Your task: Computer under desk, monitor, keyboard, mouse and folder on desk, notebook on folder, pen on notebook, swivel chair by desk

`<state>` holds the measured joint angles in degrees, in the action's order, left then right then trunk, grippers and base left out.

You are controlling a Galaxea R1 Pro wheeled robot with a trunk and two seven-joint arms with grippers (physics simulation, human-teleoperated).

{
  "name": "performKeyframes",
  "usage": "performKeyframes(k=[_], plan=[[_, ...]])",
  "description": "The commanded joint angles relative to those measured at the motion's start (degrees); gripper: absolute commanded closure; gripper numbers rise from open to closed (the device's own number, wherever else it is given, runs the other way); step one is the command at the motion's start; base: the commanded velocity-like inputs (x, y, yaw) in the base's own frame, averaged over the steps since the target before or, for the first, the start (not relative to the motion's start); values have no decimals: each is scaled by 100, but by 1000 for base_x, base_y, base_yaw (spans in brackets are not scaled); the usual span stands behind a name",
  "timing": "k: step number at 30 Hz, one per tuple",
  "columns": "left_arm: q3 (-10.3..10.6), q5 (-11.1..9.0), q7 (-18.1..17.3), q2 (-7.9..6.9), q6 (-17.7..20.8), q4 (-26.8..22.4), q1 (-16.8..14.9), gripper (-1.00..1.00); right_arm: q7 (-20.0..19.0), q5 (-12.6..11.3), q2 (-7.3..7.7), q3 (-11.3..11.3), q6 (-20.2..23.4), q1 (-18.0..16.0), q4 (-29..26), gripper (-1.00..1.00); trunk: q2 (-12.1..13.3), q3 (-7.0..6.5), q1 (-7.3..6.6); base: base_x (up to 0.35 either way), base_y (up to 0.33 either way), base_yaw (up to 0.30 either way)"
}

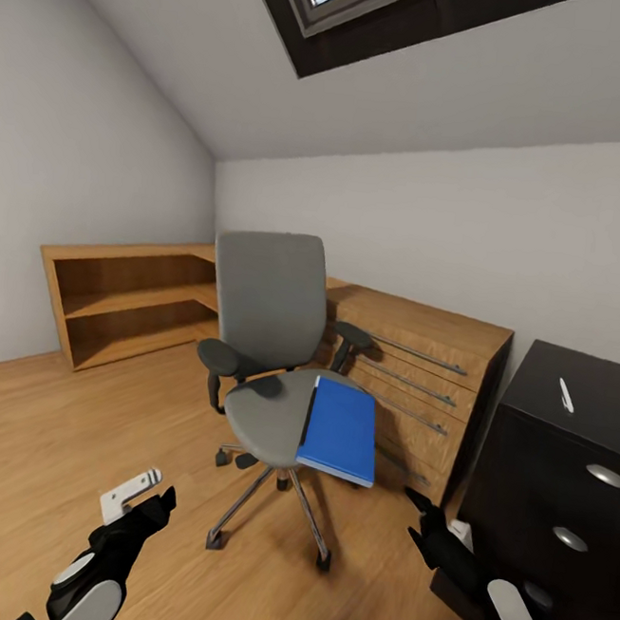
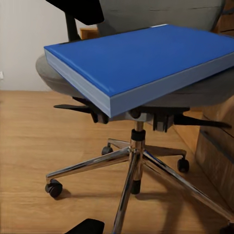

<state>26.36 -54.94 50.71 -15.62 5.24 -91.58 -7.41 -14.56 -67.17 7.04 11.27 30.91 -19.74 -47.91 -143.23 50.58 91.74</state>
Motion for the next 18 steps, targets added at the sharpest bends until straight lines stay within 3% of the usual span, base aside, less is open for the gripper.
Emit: performKeyframes(k=[1, 7, 13, 18], plan=[[25, -8, 39, -7, 30, -10, -6, -100, -10, -14, -2, 15, 37, -4, 1, -100, -5, 29, 1, 0, 0, 0], [51, -8, 36, -10, 30, -9, -6, -100, -12, -15, -1, 14, 37, -4, 1, -100, -13, 162, 17, 0, 0, 0], [57, -12, 35, -11, 30, -9, -6, -100, -17, -18, -1, 8, 37, -4, 1, -100, -13, 162, 17, 0, 0, 0], [160, -9, 39, -19, 30, -9, -6, -100, -318, -24, -1, -6, 82, -4, -1, -100, -13, 162, 17, 0, 0, 0]])
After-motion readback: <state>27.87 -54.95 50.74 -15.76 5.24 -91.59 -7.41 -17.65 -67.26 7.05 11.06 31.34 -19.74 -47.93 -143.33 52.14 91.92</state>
